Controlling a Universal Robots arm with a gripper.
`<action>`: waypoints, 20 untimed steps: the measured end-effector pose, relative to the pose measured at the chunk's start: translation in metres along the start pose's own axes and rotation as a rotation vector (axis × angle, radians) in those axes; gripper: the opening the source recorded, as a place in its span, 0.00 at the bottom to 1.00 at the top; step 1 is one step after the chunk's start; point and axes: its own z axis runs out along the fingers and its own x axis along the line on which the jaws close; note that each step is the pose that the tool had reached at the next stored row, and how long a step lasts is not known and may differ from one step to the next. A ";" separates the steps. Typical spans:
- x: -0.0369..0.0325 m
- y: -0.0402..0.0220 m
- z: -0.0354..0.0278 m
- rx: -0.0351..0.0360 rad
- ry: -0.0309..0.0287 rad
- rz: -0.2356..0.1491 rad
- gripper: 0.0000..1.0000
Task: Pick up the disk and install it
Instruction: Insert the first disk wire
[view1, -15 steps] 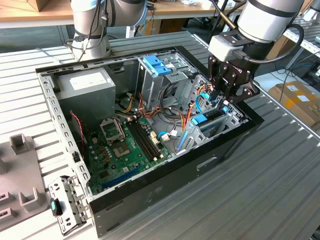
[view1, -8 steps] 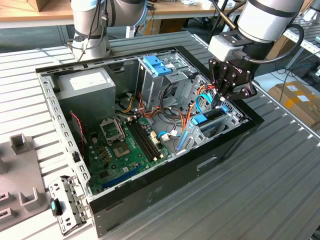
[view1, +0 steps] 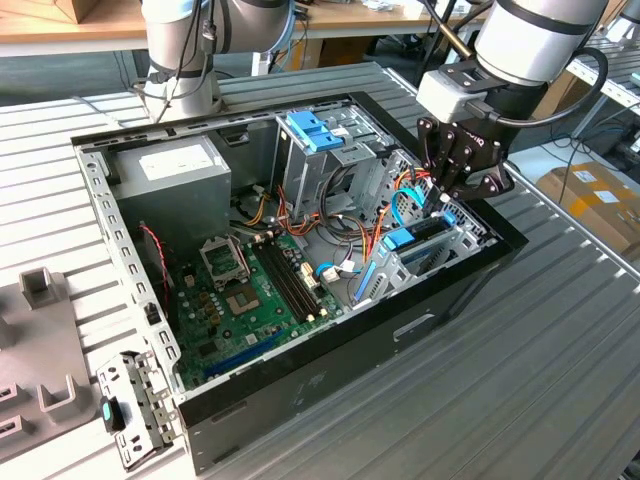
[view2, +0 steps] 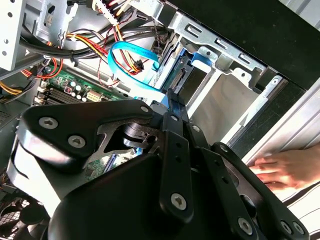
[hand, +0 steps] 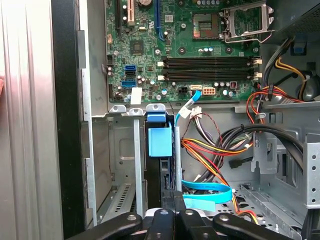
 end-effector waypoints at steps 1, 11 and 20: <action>0.0000 0.0000 0.0000 0.0000 0.0001 0.000 0.11; 0.0000 -0.0003 0.0002 -0.0019 -0.0246 0.001 0.24; 0.0003 -0.0004 0.0002 -0.0019 -0.0248 0.001 0.11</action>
